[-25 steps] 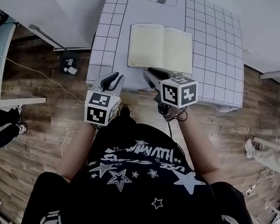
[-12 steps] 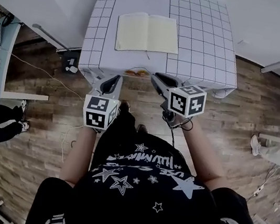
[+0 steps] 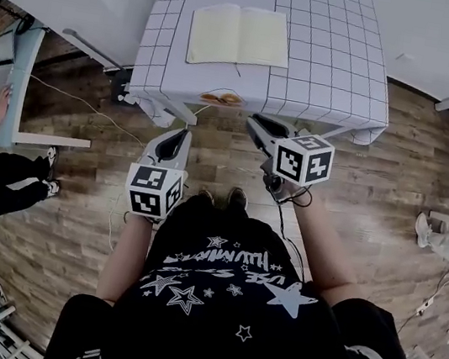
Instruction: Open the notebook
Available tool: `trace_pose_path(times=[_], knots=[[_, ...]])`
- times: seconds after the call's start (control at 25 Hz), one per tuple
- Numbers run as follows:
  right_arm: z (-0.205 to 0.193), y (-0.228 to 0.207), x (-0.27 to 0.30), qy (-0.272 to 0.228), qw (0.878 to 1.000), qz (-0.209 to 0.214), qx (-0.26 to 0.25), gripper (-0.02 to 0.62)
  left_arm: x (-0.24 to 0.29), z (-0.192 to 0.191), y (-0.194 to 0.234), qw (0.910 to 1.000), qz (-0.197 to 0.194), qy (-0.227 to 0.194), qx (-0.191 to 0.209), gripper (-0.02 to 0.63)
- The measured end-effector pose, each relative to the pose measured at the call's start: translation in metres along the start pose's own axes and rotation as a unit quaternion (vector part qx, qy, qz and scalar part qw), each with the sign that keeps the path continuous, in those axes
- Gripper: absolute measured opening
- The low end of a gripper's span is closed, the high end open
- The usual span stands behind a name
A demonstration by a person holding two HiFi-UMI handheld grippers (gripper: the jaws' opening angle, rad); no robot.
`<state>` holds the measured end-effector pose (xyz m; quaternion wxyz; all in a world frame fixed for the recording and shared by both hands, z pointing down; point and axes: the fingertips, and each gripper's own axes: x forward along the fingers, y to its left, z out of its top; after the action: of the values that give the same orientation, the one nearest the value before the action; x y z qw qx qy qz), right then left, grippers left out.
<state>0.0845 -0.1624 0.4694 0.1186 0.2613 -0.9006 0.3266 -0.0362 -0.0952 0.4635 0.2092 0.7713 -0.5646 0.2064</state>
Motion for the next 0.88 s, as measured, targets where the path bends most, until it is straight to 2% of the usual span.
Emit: trace_pose_path(times=[0.44, 0.88], knots=[[-0.001, 0.008, 0.010, -0.012, 1.000, -0.013, 0.000, 0.069, -0.001, 0.000, 0.009, 0.9998, -0.018, 0.004, 0.012, 0.011], [-0.004, 0.094, 0.051, -0.045, 0.997, -0.062, -0.012, 0.063, -0.051, -0.017, 0.077, 0.9972, -0.072, -0.014, 0.015, 0.011]])
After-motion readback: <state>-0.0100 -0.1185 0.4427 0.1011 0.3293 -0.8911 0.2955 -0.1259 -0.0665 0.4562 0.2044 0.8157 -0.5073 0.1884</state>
